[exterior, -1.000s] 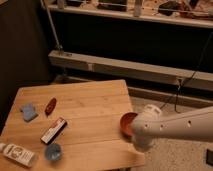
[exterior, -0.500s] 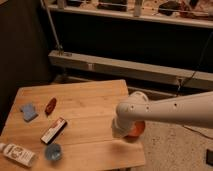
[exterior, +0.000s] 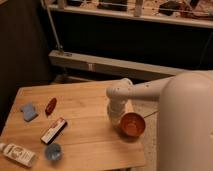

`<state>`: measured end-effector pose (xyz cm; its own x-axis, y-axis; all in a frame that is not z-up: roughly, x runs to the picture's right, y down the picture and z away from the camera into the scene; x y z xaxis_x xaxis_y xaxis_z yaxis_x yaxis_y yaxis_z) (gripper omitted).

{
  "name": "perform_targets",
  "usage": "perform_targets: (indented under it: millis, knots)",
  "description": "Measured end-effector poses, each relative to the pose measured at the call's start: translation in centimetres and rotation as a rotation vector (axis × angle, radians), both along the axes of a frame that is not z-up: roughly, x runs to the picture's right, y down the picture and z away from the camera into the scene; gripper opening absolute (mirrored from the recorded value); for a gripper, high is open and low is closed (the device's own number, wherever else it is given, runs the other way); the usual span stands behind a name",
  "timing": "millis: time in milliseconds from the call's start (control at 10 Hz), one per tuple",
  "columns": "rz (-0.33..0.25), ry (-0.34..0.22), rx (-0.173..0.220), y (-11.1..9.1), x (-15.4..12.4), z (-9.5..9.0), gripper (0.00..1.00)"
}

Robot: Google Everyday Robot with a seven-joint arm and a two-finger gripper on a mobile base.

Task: Push the ceramic bowl across the table

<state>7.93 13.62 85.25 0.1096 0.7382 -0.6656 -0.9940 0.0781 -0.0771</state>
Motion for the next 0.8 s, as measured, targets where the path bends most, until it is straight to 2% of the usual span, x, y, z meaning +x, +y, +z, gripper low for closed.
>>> perform_targets:
  millis: [200,400,500,600,800]
  knots:
    - [0.002,0.147,0.029,-3.9,4.7,-1.2,0.00]
    - [0.000,0.243,0.039,-4.9,7.4,-3.6,0.00]
    - [0.003,0.283,0.021,-3.5,8.3,-5.6,0.00]
    - [0.001,0.285,0.004,-2.1,8.3,-6.4,0.00]
    - [0.001,0.229,-0.022,0.8,5.7,-6.9,0.00]
